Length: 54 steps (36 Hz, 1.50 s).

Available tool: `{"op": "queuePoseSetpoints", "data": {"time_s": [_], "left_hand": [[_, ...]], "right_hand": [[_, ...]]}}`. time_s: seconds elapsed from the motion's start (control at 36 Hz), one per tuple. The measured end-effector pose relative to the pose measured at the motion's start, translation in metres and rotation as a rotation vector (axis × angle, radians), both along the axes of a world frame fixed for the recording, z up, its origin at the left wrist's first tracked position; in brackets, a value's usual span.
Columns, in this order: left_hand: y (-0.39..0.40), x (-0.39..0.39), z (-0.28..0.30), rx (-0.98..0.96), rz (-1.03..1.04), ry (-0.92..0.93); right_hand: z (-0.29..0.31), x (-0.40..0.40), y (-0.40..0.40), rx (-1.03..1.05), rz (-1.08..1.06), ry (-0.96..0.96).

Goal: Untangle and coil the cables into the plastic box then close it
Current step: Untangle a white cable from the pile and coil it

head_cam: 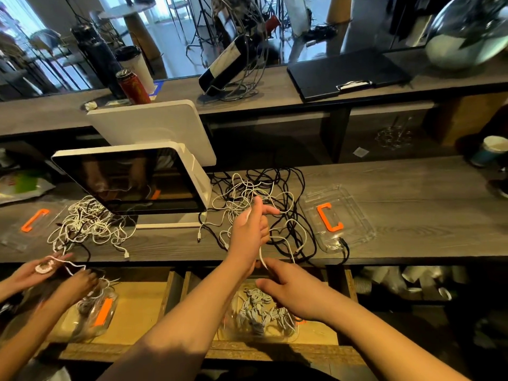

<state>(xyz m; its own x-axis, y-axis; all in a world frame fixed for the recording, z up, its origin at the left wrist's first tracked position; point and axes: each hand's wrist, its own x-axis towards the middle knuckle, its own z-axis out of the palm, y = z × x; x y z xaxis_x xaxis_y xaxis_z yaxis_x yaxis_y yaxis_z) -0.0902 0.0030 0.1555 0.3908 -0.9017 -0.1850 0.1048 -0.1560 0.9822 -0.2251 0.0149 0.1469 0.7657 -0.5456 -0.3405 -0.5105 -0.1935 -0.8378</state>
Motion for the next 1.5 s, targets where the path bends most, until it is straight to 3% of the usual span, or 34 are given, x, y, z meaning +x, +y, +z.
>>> {"op": "queuePoseSetpoints", "data": {"time_s": [0.14,0.25,0.39,0.47,0.64,0.72,0.81,0.89,1.06,1.11,1.25,1.42,1.5], "left_hand": [[-0.001,-0.002,-0.012,0.021,-0.054,-0.204],[-0.001,-0.001,-0.017,0.089,-0.149,-0.241],[-0.001,0.0,-0.002,0.207,-0.368,-0.115],[0.002,0.004,0.004,0.339,-0.505,-0.137],[0.012,0.007,0.009,0.559,-0.646,-0.001],[0.014,0.011,0.008,0.539,-0.787,0.123],[0.018,0.018,0.01,0.448,-0.94,0.091],[0.02,0.017,0.019,0.451,-0.91,0.097],[0.018,0.02,0.028,0.314,-0.822,-0.136],[0.016,0.021,0.027,0.265,-0.77,-0.134],[0.014,0.021,0.015,0.168,-0.489,0.22],[0.014,0.013,0.016,0.109,-0.333,0.332],[0.014,0.01,0.015,0.077,-0.3,0.498]], "right_hand": [[0.007,0.003,0.001,-0.102,-0.005,0.026],[0.01,0.002,-0.002,-0.156,-0.013,-0.016],[0.013,-0.004,-0.013,-0.253,-0.113,-0.127],[0.018,-0.007,-0.022,-0.319,-0.183,-0.183],[0.022,-0.013,-0.041,-0.383,-0.285,-0.205],[0.025,-0.018,-0.049,-0.409,-0.323,-0.224],[0.026,-0.023,-0.054,-0.38,-0.365,-0.249],[0.025,-0.026,-0.055,-0.345,-0.363,-0.281],[0.022,-0.025,-0.052,-0.306,-0.402,-0.311],[0.019,-0.025,-0.051,-0.284,-0.43,-0.298],[0.009,-0.021,-0.046,-0.159,-0.447,-0.319],[0.002,-0.009,-0.036,-0.012,-0.46,-0.349],[0.0,-0.004,-0.031,0.031,-0.519,-0.404]]}}
